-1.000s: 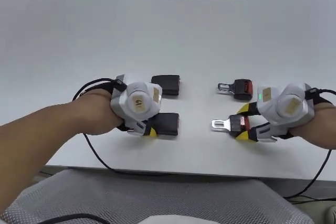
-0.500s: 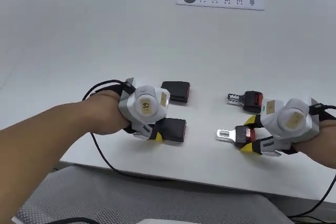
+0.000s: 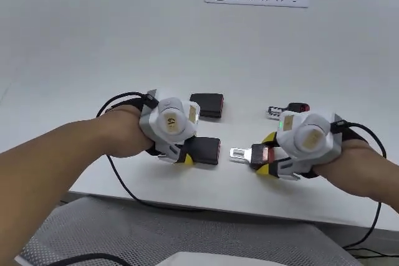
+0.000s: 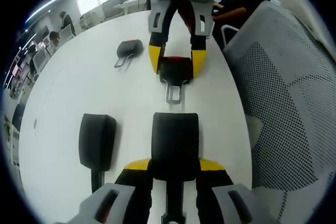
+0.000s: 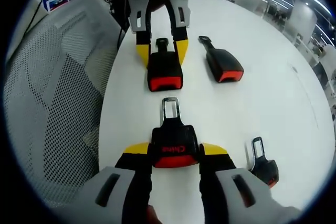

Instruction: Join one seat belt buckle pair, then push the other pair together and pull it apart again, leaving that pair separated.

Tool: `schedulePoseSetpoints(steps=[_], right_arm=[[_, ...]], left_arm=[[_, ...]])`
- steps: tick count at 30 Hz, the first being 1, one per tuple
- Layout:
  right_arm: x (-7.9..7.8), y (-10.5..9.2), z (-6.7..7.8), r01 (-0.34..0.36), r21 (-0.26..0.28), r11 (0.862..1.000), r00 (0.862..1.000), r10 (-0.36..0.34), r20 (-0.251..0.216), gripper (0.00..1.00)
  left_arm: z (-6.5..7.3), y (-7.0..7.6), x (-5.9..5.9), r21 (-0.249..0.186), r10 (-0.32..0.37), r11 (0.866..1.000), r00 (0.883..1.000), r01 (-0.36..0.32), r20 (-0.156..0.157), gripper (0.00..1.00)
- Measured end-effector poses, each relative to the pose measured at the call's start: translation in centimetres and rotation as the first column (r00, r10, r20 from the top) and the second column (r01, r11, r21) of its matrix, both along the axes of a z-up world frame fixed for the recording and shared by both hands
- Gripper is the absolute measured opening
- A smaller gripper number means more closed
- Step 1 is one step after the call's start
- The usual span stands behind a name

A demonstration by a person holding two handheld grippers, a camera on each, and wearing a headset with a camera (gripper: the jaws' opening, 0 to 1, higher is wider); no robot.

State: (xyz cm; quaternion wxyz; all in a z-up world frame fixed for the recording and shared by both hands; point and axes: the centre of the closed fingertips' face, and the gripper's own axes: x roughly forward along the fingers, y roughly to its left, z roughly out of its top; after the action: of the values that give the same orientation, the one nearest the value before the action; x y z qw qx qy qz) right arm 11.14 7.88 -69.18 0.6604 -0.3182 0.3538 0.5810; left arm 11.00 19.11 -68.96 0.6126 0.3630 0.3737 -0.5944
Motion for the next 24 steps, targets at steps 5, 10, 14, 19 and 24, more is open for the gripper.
schedulePoseSetpoints(steps=[5, 10, 14, 19, 24], right_arm=[[-0.1, 1.1, -0.2, -0.02, -0.008, 1.0, 1.0, 0.02, 0.006, 0.34], [-0.6, 1.7, 0.0, -0.013, -0.015, 1.0, 1.0, 0.013, 0.012, 0.34], [-0.5, 1.8, 0.3, -0.016, -0.009, 1.0, 1.0, 0.016, 0.022, 0.34], [-0.2, 2.3, 0.0, -0.022, -0.006, 1.0, 0.999, 0.022, 0.035, 0.34], [-0.4, 2.7, 0.2, -0.015, 0.007, 1.0, 1.0, 0.015, 0.022, 0.34]], left_arm=[[-0.1, -0.2, 0.0, 0.009, 0.0, 1.0, 1.0, 0.0, 0.001, 0.32], [-0.2, -0.2, -0.1, 0.012, 0.003, 1.0, 1.0, -0.003, 0.001, 0.32], [-0.2, -0.3, -0.1, 0.017, 0.002, 1.0, 1.0, -0.002, 0.001, 0.32], [-0.2, -0.3, -0.1, 0.021, 0.001, 1.0, 1.0, -0.001, -0.004, 0.32], [-0.2, -0.3, -0.1, 0.021, 0.011, 1.0, 1.0, -0.011, -0.006, 0.32]])
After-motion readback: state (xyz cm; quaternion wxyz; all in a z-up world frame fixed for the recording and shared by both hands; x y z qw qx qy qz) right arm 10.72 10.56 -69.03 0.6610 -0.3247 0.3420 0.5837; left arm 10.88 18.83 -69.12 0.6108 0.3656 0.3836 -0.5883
